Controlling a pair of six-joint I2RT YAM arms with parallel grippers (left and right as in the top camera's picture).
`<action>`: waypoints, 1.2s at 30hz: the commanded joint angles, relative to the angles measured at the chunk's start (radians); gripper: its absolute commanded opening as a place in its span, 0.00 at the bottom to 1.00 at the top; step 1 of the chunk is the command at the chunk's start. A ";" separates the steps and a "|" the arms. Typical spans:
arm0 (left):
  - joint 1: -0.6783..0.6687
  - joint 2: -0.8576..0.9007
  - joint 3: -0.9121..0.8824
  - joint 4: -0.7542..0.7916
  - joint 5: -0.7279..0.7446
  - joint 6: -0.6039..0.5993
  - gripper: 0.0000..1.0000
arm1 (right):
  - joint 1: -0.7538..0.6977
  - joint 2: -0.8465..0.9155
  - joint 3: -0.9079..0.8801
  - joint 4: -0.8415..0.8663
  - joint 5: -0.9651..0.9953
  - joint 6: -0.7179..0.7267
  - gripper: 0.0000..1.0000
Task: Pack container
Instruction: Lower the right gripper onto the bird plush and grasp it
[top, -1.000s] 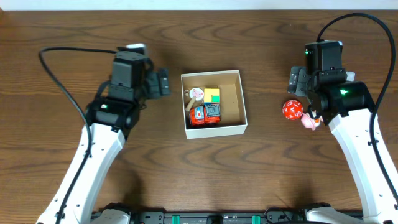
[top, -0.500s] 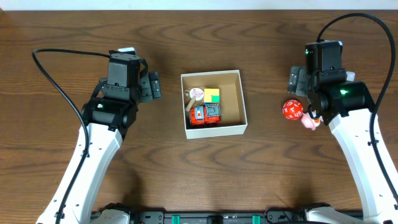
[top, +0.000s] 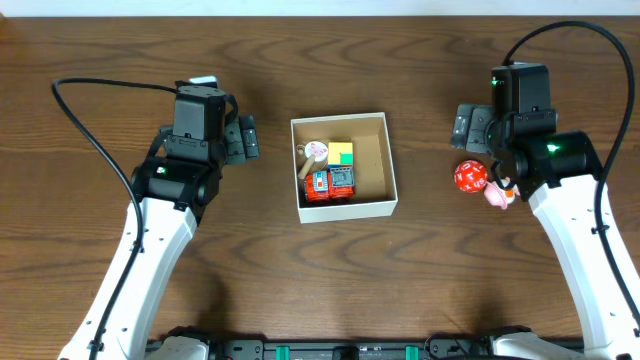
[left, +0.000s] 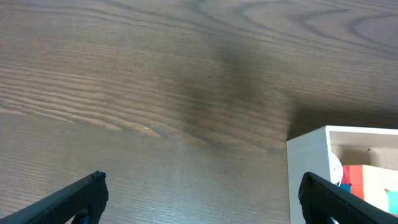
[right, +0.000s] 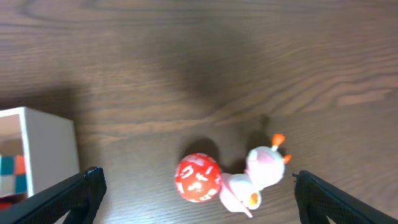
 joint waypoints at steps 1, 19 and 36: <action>0.004 -0.006 0.003 -0.002 -0.015 0.021 0.98 | -0.003 -0.013 0.010 -0.001 -0.042 0.013 0.99; 0.004 -0.006 0.003 -0.002 -0.015 0.021 0.98 | -0.213 -0.010 -0.196 -0.114 0.132 0.585 0.99; 0.004 -0.006 0.003 -0.002 -0.015 0.021 0.98 | -0.254 -0.003 -0.478 0.330 -0.005 0.531 0.99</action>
